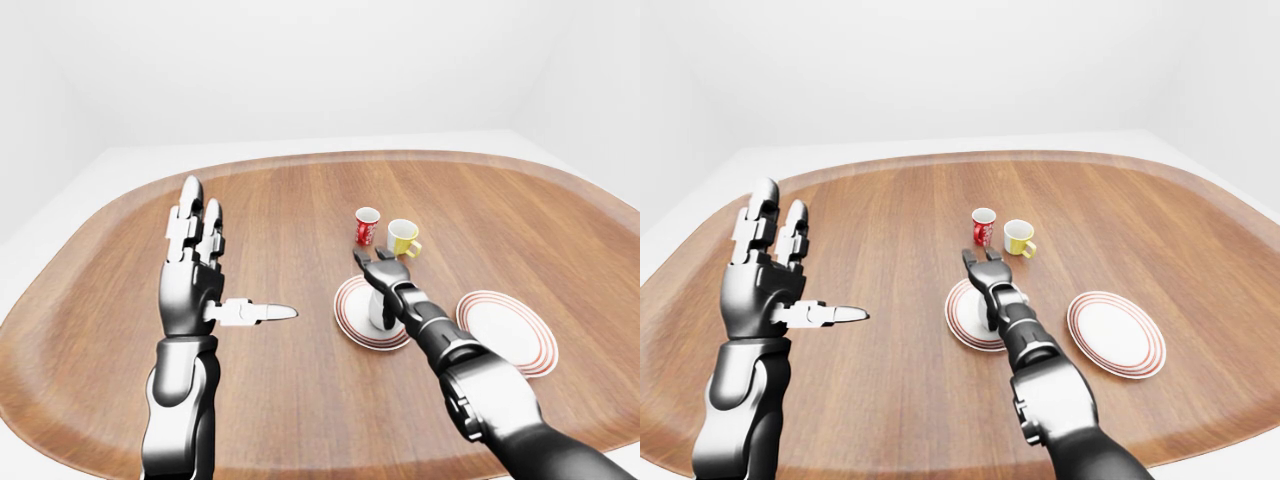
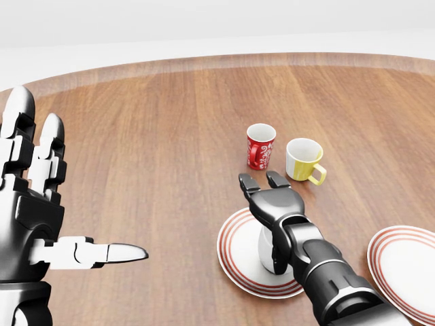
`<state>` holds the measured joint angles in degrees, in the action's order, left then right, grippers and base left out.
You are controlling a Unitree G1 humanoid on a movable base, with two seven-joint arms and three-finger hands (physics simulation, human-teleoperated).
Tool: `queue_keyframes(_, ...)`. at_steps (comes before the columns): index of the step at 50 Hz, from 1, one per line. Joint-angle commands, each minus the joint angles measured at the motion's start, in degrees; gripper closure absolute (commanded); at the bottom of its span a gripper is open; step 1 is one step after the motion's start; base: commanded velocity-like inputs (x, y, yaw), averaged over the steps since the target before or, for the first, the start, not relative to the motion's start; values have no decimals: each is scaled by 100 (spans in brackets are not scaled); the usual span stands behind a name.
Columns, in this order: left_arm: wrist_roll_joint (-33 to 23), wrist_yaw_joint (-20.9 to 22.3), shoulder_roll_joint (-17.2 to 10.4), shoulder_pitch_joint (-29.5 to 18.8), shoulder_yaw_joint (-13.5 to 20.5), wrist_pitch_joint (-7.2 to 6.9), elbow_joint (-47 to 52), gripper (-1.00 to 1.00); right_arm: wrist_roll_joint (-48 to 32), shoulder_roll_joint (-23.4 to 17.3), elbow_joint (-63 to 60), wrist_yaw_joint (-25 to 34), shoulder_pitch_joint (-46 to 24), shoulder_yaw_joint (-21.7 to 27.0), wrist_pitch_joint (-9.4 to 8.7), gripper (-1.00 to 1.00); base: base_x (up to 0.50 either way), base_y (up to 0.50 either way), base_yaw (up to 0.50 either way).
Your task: Put the white mug on the left plate.
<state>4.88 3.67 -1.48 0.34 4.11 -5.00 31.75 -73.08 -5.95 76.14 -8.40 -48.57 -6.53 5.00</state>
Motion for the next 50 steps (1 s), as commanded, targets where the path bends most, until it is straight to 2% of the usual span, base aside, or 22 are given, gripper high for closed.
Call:
queue_keyframes(1,0,2,2,10,-7,0,15,-100,-46,-28,56,4,138,-113,0,-100,0,0,0)
queue_keyframes(11,9,2,-2,0,5,0,24,-100,114,17,-23,181,156,-112,0,-100,0,0,0)
queue_keyframes(36,2,11,3,23,-7,0,12,-100,-106,-49,-301,284,229,-254,0,-100,0,0,0)
queue_keyframes(50,3,4,0,-1,0,0,14,-100,20,-29,-985,781,466,-215,0,-100,0,0,0)
